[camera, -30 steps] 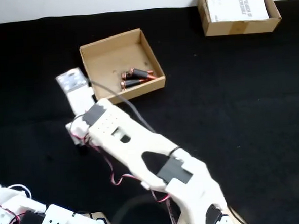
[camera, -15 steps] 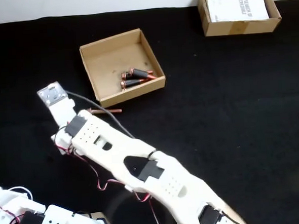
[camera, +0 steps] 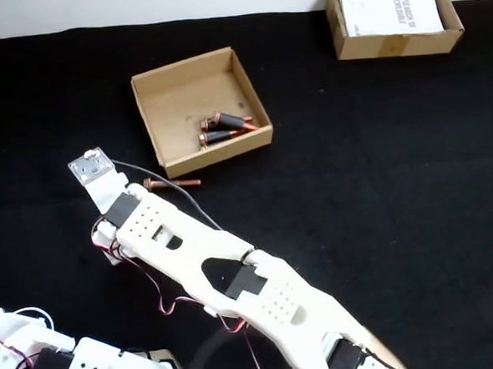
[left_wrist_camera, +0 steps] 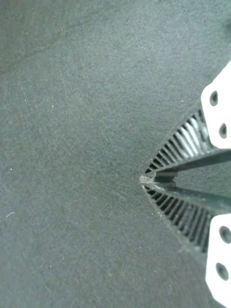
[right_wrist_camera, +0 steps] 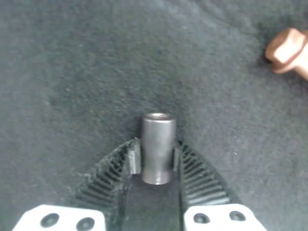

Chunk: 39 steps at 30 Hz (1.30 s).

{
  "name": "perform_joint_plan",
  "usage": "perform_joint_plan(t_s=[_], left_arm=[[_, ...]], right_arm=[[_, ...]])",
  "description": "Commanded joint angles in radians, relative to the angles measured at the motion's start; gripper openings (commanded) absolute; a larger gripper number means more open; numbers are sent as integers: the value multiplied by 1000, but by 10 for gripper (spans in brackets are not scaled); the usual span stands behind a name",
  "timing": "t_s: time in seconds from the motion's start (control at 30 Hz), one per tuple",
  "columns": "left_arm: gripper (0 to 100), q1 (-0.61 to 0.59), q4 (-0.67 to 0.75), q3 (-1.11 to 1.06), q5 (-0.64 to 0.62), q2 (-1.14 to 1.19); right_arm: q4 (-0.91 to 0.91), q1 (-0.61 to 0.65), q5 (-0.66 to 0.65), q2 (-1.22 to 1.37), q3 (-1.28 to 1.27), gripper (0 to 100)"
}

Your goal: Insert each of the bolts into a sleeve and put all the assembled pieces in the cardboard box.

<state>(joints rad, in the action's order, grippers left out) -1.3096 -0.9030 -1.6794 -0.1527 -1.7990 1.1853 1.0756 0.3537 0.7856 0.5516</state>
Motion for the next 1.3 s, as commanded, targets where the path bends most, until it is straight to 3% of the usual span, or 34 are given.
perform_joint_plan(t_s=[0.0,0.17,0.47,0.67,0.73,0.87,0.93,1.03,1.17,1.27], left_arm=[[10,-2,-3,-16,9,-5],[10,2,-5,-16,9,-5],[10,56,-14,-16,6,-4],[14,220,-219,12,6,-4],[14,341,-269,76,3,2],[18,650,-322,185,-61,7],[59,731,-307,170,-63,10],[119,789,-261,206,-66,73],[82,857,-187,446,-92,309],[62,924,-209,674,-164,578]], right_arm=[[22,-12,0,-4,27,8],[53,-50,0,-25,90,7],[262,-159,-2,-104,492,7],[529,-249,-2,-137,728,7],[584,-278,-2,-154,774,7],[578,-374,-2,-288,743,7],[579,-407,-2,-358,685,7],[579,-466,-2,-481,553,7],[578,-536,-2,-631,282,7],[573,-581,-3,-725,64,7]])
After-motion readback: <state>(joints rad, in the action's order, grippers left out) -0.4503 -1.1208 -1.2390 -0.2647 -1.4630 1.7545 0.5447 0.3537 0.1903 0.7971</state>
